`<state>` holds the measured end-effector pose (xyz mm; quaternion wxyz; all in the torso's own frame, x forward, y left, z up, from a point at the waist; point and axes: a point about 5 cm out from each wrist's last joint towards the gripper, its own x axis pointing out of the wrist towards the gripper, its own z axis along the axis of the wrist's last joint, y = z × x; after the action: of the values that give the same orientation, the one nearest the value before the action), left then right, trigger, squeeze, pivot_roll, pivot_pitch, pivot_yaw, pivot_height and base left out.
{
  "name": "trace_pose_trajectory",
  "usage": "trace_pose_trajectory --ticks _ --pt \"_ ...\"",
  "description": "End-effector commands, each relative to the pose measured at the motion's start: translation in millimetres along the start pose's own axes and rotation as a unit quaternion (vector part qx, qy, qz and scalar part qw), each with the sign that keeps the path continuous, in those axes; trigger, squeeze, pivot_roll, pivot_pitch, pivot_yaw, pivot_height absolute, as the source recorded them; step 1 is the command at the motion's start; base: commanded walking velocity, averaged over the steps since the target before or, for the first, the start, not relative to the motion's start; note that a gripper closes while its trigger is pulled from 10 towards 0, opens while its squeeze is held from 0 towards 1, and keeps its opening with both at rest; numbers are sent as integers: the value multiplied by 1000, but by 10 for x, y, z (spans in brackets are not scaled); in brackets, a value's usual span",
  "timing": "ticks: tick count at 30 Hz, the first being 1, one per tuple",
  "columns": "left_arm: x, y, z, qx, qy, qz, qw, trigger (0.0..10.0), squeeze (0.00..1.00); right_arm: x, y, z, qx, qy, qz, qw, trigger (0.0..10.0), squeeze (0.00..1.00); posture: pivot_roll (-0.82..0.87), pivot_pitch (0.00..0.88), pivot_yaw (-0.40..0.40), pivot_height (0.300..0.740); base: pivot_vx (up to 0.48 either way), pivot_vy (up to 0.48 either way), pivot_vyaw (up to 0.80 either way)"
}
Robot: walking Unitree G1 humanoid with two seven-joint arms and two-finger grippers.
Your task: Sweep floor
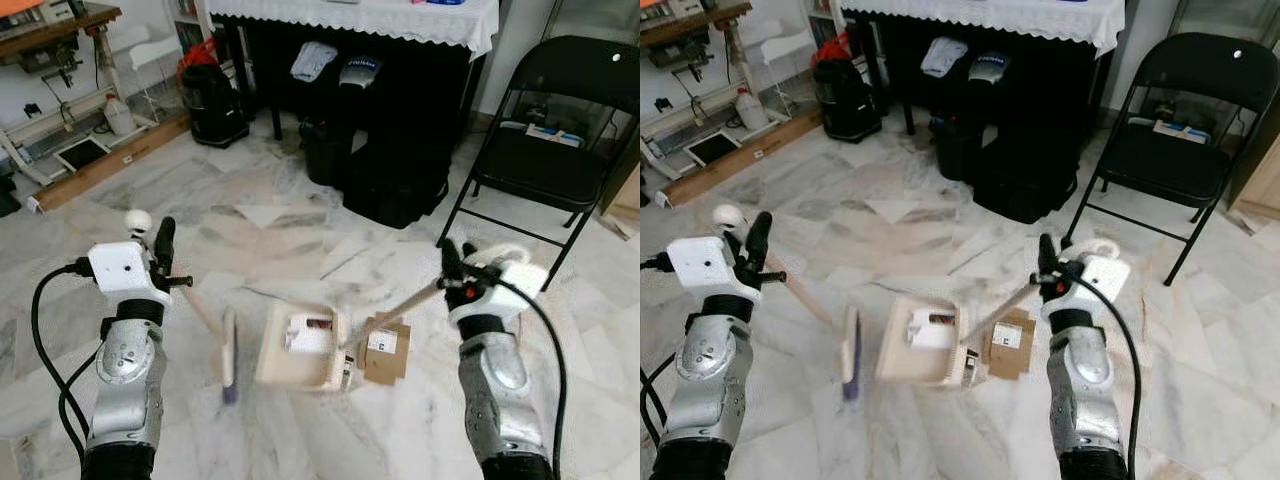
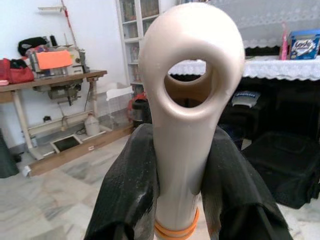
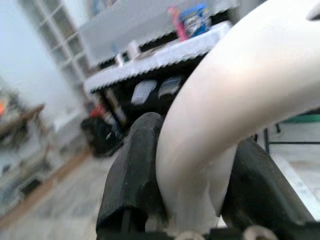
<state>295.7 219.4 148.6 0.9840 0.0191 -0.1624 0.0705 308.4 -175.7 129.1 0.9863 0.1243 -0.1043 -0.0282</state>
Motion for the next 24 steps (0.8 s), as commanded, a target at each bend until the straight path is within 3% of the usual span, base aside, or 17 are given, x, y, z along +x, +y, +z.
trace_pose_trajectory --ticks 1,11,17,20,24 --pt "12 -5 78 15 -23 -3 1000 10000 0 71 74 204 17 -53 0 998 10000 0 30 0 90 740 0 0 0" --pt "-9 -114 82 9 -33 5 999 10000 0 72 188 197 13 -47 18 999 10000 0 31 0 70 740 0 0 0" --pt "-100 -203 68 4 -33 10 999 10000 0 7 256 144 -24 -40 27 999 10000 0 34 0 73 740 0 0 0" --pt "-132 -203 61 4 -30 11 999 10000 0 -23 248 123 -17 -36 22 999 10000 0 32 0 76 740 0 0 0" --pt "-108 -200 58 8 -30 5 1000 10000 0 -8 222 111 -25 -32 14 999 10000 0 25 0 78 740 0 0 613"
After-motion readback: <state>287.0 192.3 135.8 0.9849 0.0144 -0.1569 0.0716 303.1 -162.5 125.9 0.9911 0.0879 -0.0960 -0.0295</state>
